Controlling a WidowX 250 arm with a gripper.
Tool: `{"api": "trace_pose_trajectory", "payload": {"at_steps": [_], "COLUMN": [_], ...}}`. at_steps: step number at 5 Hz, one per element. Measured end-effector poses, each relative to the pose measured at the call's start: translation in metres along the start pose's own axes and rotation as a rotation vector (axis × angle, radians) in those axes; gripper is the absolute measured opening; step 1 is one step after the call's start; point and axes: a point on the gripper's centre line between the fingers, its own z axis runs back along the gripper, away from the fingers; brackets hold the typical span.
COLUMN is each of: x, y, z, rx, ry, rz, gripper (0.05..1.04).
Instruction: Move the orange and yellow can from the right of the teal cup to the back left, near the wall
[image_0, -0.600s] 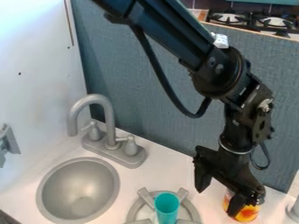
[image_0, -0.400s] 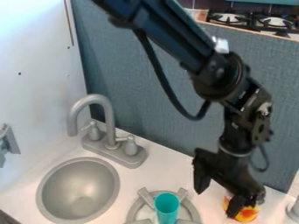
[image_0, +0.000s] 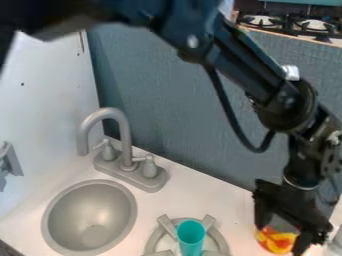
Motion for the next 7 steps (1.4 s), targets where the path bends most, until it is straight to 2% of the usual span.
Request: {"api": "trace_pose_trajectory", "payload": {"at_steps": [1,3,4,6,7], "x": [0.017,0.046,0.056,0.062,0.05], "y": [-0.009,-0.027,-0.03,-0.036,-0.028], "z": [-0.008,-0.021,-0.023,-0.029,-0.036], "rx": [-0.042,-0.129,-0.145,-0.169,-0.14], "ry": [-0.014,-0.084,-0.101,-0.091,-0.036], "rz": [0.022,0.015,0.019,0.021,0.038], "gripper": [1.005,1.005,1.005,1.005,1.005]}}
